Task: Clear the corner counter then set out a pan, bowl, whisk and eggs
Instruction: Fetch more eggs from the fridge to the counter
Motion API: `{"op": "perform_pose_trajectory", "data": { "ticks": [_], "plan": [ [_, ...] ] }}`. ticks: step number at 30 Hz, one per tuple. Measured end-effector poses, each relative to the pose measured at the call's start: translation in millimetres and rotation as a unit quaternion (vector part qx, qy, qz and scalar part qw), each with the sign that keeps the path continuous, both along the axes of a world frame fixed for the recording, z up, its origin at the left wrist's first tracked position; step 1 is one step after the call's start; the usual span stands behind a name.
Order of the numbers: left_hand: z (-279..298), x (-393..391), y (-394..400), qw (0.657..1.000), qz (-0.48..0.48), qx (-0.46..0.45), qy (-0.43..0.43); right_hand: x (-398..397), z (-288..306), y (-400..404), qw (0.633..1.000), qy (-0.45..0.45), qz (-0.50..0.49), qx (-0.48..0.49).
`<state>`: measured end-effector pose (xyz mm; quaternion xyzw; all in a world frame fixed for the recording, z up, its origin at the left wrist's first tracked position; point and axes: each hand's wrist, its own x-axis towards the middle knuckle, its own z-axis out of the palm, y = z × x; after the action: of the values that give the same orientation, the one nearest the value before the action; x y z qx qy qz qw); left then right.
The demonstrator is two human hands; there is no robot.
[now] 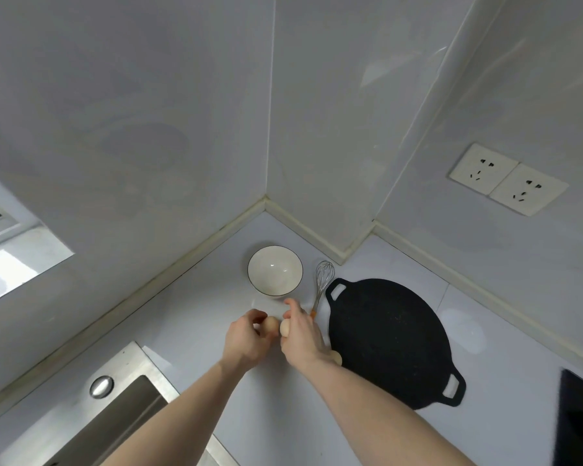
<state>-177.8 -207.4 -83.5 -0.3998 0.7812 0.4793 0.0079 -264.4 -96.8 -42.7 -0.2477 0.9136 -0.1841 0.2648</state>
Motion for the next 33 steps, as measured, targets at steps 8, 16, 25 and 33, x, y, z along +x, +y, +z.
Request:
{"op": "perform_pose_trajectory", "data": {
  "ticks": [8, 16, 25, 33],
  "plan": [
    [5, 3, 2, 1.0, 0.011, 0.005, 0.0, -1, -1, 8, 1.0, 0.004, 0.007, -0.004],
    [18, 11, 4, 1.0, -0.003, 0.008, -0.002, -1, 2, 13, 1.0, 0.005, 0.011, -0.02],
    [42, 39, 16, 0.998, -0.062, 0.003, 0.005, 38, 35, 69, 0.981, 0.036, -0.058, -0.18],
    [97, 104, 66, 0.997, -0.074, 0.001, 0.038, 86, 87, 167, 0.982, -0.003, -0.066, -0.176]
  ]
}}
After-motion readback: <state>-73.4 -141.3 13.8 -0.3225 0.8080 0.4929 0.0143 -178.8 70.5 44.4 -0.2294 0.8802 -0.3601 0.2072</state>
